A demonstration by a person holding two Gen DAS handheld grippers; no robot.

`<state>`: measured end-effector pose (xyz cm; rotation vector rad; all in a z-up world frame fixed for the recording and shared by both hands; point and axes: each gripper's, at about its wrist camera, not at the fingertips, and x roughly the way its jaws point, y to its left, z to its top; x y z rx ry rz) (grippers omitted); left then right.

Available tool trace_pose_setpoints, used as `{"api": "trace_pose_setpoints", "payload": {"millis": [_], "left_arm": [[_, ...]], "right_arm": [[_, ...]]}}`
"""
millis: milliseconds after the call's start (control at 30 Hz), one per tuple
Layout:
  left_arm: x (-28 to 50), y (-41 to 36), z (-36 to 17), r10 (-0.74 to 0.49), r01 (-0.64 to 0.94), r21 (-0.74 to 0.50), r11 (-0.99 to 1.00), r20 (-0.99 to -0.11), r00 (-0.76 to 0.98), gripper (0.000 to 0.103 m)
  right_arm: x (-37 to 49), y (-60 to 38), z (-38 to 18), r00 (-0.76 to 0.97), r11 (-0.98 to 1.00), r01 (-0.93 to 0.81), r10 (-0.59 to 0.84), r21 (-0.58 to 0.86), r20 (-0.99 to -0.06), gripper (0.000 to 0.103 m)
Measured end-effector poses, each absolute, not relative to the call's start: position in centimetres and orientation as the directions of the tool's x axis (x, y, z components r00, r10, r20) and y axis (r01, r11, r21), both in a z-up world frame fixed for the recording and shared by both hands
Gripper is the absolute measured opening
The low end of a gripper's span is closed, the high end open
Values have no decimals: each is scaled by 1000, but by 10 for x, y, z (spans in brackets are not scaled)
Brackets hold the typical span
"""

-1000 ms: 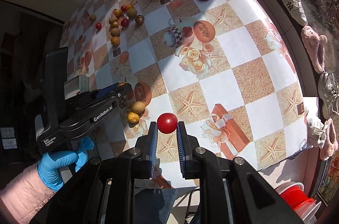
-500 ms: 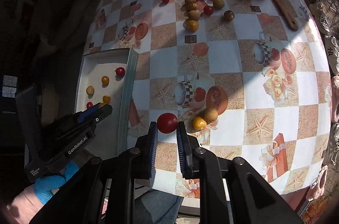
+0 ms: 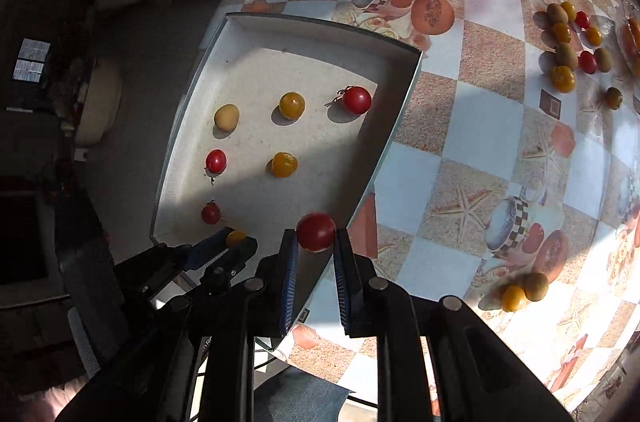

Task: Organize fruits
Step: 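Carry both tomatoes into the white tray and open both grippers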

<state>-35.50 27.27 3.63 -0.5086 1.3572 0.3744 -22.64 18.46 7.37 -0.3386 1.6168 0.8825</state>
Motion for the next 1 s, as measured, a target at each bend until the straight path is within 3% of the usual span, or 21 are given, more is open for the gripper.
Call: {"api": "trace_pose_setpoints", "payload": {"millis": [500, 633, 700, 733, 767, 1000], "left_arm": [[-343, 266, 24, 18, -507, -70, 859, -986, 166, 22], [-342, 263, 23, 24, -487, -56, 871, -987, 157, 27], [-340, 262, 24, 27, -485, -51, 873, -988, 153, 52], [-340, 261, 25, 56, -485, -24, 874, -987, 148, 75], [-341, 260, 28, 81, -484, -5, 875, -984, 158, 77], [-344, 263, 33, 78, -473, 4, 881, -988, 137, 77]], "right_arm": [[-217, 243, 13, -210, 662, -719, 83, 212, -974, 21], [-218, 248, 5, -205, 660, -725, 69, 198, -976, 22], [-220, 252, 4, -209, 650, -732, 71, 204, -975, 32], [-220, 253, 5, -219, 647, -731, 77, 216, -973, 38], [-220, 254, 5, -222, 645, -732, 77, 218, -972, 55], [-205, 254, 33, -209, 662, -696, 182, 277, -961, 81]]}}
